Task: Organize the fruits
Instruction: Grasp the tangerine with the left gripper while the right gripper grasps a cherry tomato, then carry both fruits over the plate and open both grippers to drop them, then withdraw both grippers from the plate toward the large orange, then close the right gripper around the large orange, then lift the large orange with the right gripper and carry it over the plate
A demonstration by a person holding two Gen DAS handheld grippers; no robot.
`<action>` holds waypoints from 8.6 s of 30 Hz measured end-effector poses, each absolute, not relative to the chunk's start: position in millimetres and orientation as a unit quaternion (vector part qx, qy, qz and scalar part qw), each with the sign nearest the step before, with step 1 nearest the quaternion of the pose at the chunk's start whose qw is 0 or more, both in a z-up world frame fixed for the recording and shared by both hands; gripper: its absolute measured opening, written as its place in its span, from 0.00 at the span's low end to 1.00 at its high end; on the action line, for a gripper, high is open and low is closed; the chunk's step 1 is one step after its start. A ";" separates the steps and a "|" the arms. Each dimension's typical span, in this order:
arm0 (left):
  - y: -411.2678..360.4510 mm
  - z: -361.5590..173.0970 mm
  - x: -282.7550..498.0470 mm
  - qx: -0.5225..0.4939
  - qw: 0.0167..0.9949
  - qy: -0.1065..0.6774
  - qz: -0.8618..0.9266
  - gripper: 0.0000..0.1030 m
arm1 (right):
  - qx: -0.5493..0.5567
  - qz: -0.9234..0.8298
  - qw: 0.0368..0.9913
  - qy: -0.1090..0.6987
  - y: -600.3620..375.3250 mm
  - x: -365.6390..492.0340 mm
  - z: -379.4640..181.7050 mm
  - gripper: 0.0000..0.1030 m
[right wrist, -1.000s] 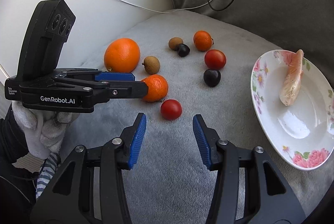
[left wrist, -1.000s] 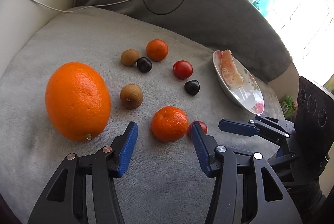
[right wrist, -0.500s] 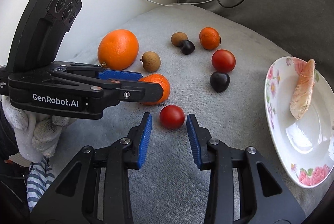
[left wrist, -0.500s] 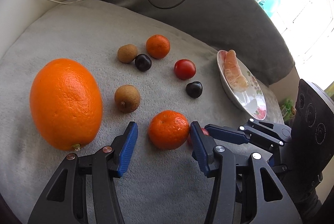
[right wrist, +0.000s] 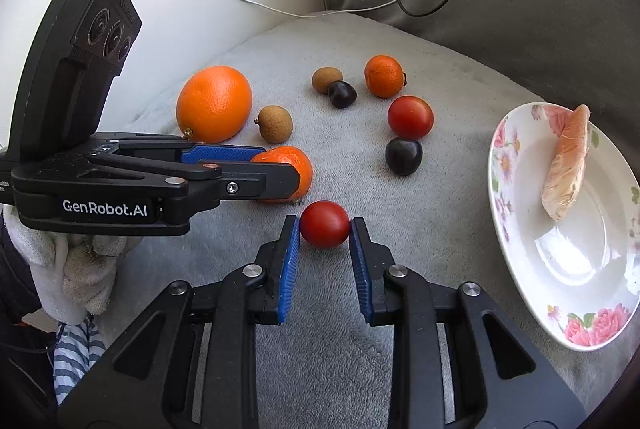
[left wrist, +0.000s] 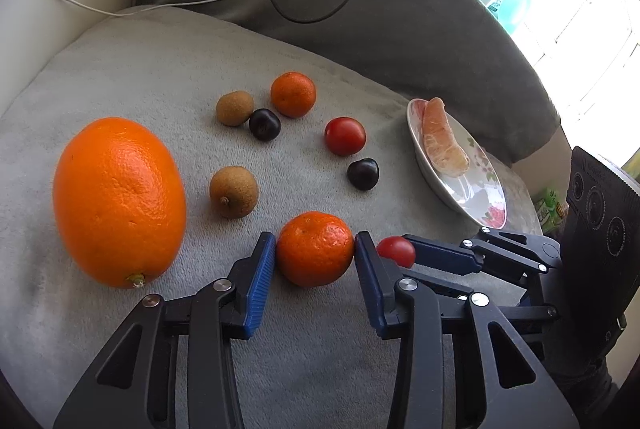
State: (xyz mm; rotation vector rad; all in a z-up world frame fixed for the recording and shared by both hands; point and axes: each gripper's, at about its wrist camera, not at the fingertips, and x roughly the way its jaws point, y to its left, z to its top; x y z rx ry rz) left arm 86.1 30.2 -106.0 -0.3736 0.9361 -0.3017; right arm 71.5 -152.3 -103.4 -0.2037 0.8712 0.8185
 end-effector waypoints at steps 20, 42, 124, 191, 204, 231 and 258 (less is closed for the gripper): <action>-9.8 -71.8 86.2 -0.170 0.885 0.394 -0.178 0.38 | 0.031 0.263 0.897 0.354 -283.3 77.2 -56.8 0.26; -118.1 -71.8 108.7 -0.079 0.894 0.379 -0.223 0.38 | 0.047 0.176 0.915 0.361 -333.1 123.7 -71.2 0.26; -11.8 -28.6 47.7 -0.082 0.938 0.313 -0.121 0.81 | 0.063 0.249 0.901 0.351 -244.7 108.2 -21.1 0.92; 112.5 -118.5 61.1 -0.216 0.887 0.400 -0.083 0.61 | 0.008 0.426 0.755 0.498 -5.2 124.5 -101.4 0.62; 98.1 -101.7 53.0 -0.198 0.898 0.384 -0.081 0.60 | 0.012 0.426 0.770 0.475 -24.6 114.7 -81.1 0.61; -38.5 -62.2 82.7 -0.132 0.898 0.372 -0.193 0.60 | 0.060 0.336 0.836 0.429 -191.6 107.8 -32.9 0.61; -184.4 -67.0 144.1 -0.078 0.867 0.408 -0.275 0.60 | 0.153 0.238 0.858 0.428 -343.9 154.9 -50.5 0.61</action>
